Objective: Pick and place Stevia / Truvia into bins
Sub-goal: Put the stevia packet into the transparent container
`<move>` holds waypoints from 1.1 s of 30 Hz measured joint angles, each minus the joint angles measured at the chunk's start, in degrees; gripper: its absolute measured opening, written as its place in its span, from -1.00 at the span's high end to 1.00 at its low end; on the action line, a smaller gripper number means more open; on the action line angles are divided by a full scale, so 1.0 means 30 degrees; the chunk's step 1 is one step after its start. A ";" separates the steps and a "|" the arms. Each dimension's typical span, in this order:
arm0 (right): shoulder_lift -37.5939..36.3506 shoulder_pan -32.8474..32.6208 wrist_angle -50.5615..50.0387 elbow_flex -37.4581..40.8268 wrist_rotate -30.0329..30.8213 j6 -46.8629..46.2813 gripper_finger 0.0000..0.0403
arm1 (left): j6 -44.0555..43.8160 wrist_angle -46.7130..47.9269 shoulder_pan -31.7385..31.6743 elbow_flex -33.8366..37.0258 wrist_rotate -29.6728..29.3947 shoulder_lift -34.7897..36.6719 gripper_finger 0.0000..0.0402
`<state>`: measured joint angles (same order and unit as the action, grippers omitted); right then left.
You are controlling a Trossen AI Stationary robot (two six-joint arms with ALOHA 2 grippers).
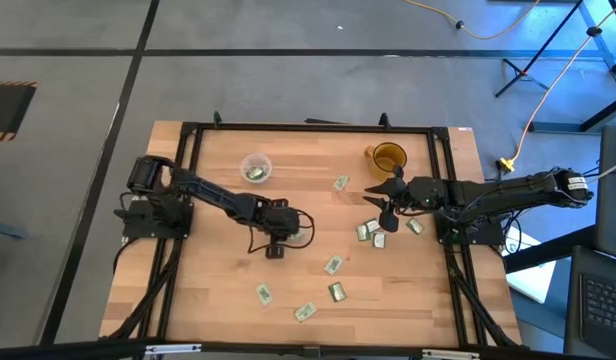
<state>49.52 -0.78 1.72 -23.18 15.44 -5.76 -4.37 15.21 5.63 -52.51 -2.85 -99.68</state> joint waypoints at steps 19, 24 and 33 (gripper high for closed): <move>0.0000 0.0000 -0.0058 0.0015 -0.0007 -0.0066 0.45 | -0.2293 1.0156 -0.4646 -0.0109 -0.7877 0.8126 0.95; 0.0000 0.0000 -0.0066 0.0010 -0.0003 -0.0073 0.45 | -0.1731 1.0013 -0.6905 -0.0109 -0.6828 0.6865 0.95; 0.0000 0.0000 -0.0132 0.0015 -0.0007 -0.0073 0.45 | -0.1339 0.9804 -0.9380 -0.0117 -0.4240 0.4439 0.94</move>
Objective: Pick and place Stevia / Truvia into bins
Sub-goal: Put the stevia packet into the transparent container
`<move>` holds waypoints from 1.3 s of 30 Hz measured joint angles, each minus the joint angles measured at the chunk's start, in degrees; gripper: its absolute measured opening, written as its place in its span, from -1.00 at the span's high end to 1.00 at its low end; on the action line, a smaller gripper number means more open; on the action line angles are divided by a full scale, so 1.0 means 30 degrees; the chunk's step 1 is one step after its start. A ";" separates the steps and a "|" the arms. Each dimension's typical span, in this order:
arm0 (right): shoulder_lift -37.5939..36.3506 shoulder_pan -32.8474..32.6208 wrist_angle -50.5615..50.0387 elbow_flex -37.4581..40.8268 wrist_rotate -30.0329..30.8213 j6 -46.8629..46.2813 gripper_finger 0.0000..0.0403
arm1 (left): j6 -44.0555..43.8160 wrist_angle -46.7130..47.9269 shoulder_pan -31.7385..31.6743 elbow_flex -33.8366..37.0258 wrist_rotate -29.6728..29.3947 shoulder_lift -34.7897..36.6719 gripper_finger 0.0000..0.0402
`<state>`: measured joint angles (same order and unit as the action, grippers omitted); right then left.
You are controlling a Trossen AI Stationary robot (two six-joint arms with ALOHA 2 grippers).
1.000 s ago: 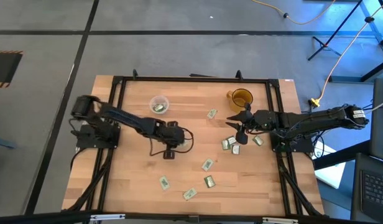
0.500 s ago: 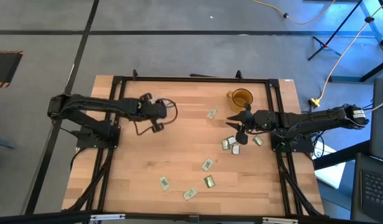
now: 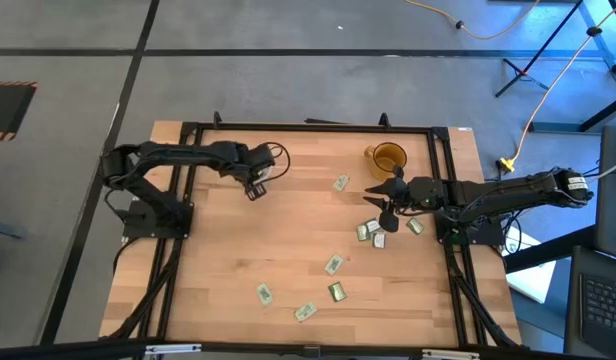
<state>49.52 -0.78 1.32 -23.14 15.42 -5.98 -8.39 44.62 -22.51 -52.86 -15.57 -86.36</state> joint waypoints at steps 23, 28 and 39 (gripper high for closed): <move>0.0000 0.0000 0.0223 0.0000 0.0000 0.0061 0.45 | 0.1262 -0.1952 -0.0343 0.0246 -0.0848 0.3040 0.54; -0.0007 0.0047 0.0801 -0.0006 0.0000 -0.1219 0.45 | 0.1927 -0.6863 0.0564 0.2341 0.0869 0.6756 0.53; 0.3971 0.2569 -0.4474 -0.6125 -0.0012 -0.1902 0.45 | 0.1649 -1.5236 0.1793 0.8413 0.3258 1.2668 0.54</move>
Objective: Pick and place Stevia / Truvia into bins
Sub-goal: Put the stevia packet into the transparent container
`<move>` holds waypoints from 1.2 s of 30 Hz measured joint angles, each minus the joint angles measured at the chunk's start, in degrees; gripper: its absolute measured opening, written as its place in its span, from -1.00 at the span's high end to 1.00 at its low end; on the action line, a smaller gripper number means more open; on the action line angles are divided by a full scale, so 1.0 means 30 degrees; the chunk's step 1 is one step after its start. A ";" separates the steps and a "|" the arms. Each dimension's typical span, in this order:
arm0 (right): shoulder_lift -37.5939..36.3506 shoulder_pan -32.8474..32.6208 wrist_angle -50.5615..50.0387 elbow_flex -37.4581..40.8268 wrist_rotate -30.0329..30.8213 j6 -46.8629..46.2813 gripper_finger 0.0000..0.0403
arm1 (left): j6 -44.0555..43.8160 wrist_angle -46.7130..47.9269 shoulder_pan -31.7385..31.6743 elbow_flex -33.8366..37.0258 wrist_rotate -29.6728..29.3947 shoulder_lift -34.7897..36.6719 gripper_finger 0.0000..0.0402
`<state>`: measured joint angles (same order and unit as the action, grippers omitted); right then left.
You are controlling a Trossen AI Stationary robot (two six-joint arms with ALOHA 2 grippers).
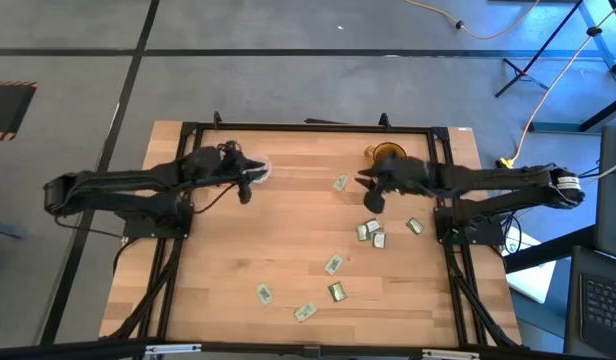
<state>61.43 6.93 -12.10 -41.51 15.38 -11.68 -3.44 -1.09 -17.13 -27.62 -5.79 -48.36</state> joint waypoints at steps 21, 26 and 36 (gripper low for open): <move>1.2811 0.4408 -0.5817 -0.7507 -0.2173 -0.1581 0.45 | -0.0544 -0.4872 0.1613 0.3762 0.1396 0.1698 0.56; 1.4206 0.4864 -0.5795 -0.7513 -0.2144 -0.1700 0.45 | -0.0611 -0.4865 0.1699 0.3762 0.1388 0.1698 0.56; 1.4819 0.4992 -0.5765 -0.7599 -0.1748 -0.1515 0.45 | -0.0611 -0.4843 0.1699 0.3762 0.1381 0.1698 0.56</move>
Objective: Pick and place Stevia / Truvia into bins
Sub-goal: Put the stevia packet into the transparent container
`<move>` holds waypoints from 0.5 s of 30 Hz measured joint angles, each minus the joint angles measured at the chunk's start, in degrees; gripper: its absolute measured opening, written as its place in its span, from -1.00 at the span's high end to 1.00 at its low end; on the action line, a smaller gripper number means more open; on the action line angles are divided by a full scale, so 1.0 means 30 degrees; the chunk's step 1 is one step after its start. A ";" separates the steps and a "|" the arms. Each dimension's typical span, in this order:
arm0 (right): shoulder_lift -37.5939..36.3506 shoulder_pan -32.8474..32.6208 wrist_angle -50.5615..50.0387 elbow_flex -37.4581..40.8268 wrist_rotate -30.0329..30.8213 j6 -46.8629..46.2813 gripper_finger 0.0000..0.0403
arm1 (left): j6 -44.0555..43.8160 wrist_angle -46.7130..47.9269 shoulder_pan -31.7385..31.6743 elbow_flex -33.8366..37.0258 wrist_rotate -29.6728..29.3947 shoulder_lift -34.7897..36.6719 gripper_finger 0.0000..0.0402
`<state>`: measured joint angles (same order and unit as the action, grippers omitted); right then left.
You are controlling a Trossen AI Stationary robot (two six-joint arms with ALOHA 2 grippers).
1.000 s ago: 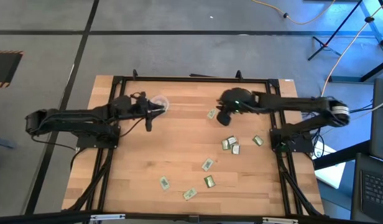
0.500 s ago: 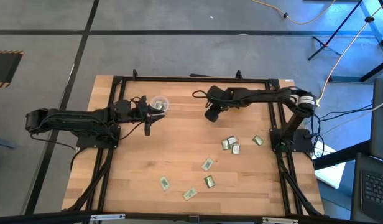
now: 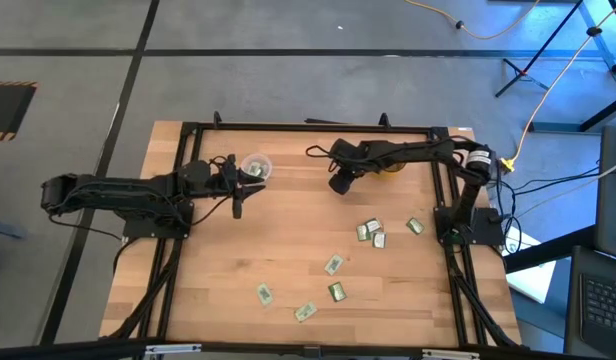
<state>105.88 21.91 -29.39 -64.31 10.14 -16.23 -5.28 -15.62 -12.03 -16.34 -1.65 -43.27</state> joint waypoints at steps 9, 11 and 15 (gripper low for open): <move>-0.0495 -0.0182 -0.0224 -0.0642 -0.0978 0.2066 0.45 | 0.0007 0.0041 0.0000 0.0000 -0.0015 0.0000 0.56; -0.0524 -0.0320 -0.0159 -0.0958 -0.0888 0.3261 0.45 | 0.0007 0.0056 0.0000 0.0000 -0.0022 0.0000 0.56; -0.0525 -0.0465 -0.1015 -0.1495 -0.1250 0.5003 0.45 | -0.0015 0.0229 0.0000 0.0000 -0.0015 0.0000 0.56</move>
<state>104.31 20.51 -32.44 -68.79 6.39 -1.22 -5.32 -14.93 -12.03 -16.34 -1.69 -43.27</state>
